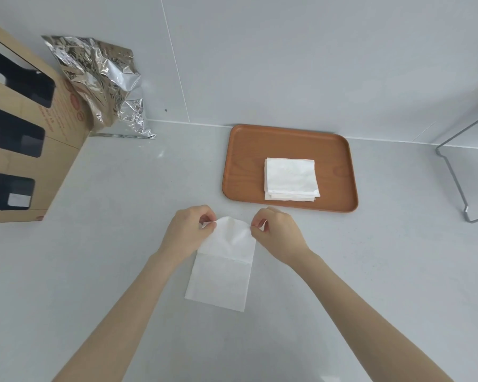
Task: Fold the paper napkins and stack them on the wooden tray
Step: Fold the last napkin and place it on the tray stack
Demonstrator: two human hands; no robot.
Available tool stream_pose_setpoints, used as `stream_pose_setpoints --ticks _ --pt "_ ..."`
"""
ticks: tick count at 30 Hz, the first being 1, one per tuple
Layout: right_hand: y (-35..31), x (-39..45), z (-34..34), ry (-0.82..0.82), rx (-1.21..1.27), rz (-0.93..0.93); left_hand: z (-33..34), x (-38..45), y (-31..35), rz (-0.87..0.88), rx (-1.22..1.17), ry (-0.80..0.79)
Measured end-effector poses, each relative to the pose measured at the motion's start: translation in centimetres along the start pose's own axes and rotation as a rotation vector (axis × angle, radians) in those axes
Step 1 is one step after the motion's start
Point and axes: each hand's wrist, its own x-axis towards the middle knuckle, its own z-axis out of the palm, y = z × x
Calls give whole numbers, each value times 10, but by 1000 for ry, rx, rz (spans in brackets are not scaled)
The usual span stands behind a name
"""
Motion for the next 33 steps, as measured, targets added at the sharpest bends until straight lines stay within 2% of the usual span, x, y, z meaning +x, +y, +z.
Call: stream_pose_setpoints --ticks 7,17,25,28,33 --pt "-14 -45 -7 -67 73 -91 -11 -47 -9 50 -66 49" --pt "-5 -86 35 -256 -122 -160 2 -97 -30 -7 80 -90" --pt "1 -95 52 -325 -203 -161 12 -106 -33 -33 258 -212" --pt "-1 -88 47 -281 -135 -114 4 -100 -26 -42 221 -212" --pt "-5 -63 35 -71 -92 -48 -6 -76 -13 -10 118 -28"
